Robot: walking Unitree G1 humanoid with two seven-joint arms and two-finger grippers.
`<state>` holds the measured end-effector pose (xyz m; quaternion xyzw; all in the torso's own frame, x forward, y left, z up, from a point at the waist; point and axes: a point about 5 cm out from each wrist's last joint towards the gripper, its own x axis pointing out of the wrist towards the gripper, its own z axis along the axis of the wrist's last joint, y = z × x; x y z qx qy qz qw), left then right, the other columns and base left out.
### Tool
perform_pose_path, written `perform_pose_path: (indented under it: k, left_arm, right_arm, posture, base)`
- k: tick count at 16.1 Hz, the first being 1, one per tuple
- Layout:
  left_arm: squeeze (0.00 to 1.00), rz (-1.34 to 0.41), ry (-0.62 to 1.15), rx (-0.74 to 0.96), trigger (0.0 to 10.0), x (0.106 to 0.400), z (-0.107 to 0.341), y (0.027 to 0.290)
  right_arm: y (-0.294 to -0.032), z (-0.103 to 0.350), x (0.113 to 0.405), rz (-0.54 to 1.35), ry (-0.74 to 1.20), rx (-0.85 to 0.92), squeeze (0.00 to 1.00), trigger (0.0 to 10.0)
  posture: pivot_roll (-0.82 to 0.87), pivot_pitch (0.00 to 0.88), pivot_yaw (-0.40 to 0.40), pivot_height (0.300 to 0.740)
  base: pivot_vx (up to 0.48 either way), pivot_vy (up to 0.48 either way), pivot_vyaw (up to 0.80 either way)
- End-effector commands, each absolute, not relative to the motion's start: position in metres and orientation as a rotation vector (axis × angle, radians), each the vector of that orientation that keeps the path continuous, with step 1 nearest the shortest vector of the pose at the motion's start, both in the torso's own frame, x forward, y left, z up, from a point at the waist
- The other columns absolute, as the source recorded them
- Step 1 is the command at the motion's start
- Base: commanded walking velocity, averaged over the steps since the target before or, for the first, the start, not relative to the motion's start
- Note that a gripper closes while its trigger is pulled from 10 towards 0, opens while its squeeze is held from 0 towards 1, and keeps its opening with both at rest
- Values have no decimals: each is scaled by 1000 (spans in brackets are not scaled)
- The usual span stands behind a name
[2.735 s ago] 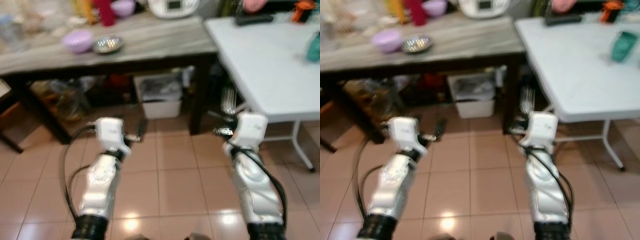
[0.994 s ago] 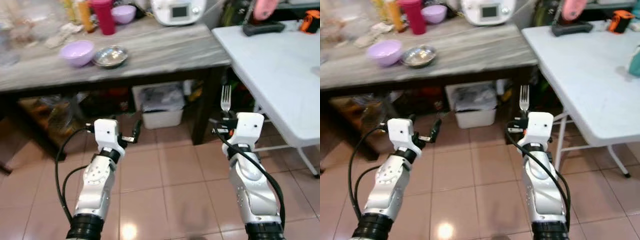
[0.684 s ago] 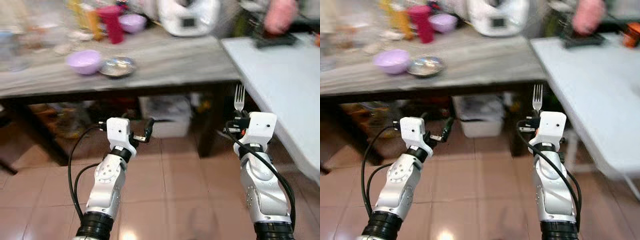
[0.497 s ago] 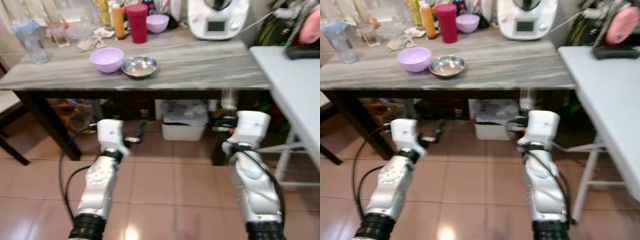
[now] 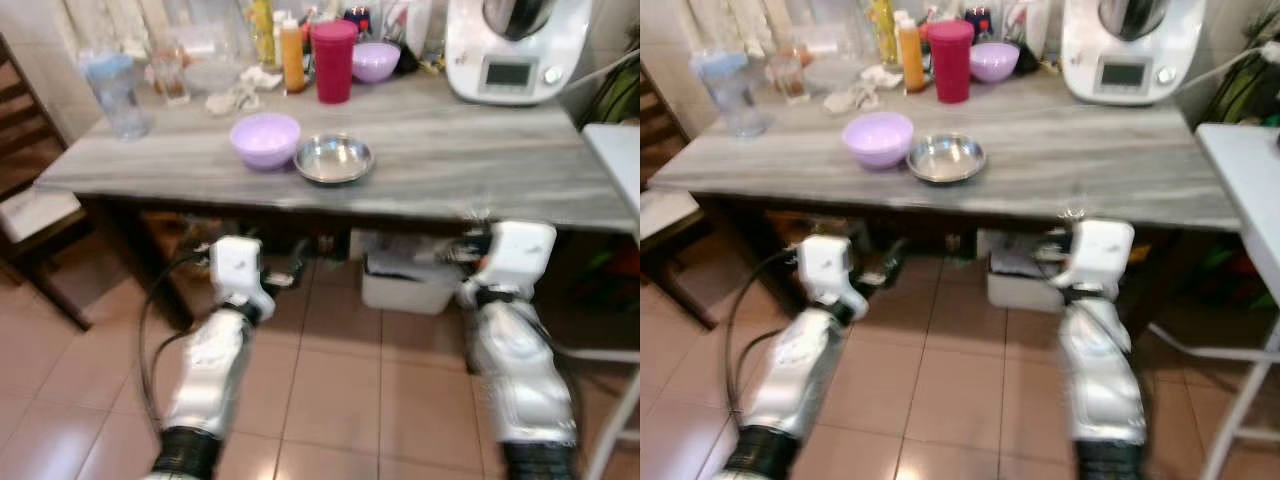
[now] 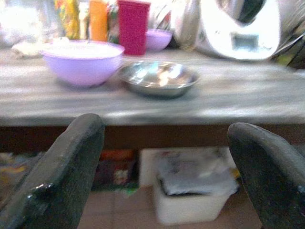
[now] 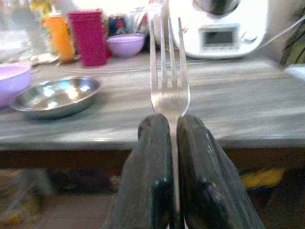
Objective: Setting the table
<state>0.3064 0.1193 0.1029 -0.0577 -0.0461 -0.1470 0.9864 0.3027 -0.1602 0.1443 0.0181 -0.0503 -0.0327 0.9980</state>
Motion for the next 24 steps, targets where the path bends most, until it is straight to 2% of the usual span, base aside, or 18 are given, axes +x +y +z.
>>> perform_pose_path:
  k: [1,11,16,19,24]
  left_arm:
    - [0,-331,-111,-123,10000,307,108,110]
    - [0,-331,-106,-125,10000,305,106,110]
    - [0,-376,-100,-75,10000,288,100,120]
    - [0,-473,-71,1,10000,271,91,129]
    - [0,-607,-46,45,10000,258,90,133]
  right_arm:
    - [-171,148,303,-96,-112,25,0,10000]
    - [-170,147,301,-84,-112,15,0,10000]
    - [-172,149,301,-102,-122,5,0,10000]
    - [-179,147,302,-141,-108,6,0,10000]
    - [-206,150,310,-246,-71,32,0,10000]
  posture:
    - [-268,83,42,740]
    - [-272,88,38,740]
    - [-263,94,36,740]
    - [-254,114,39,740]
    - [-252,160,46,740]
  base:
    - [401,0,-800]
    - [382,0,-80]
    - [0,0,0]
    - [0,0,0]
    - [0,0,0]
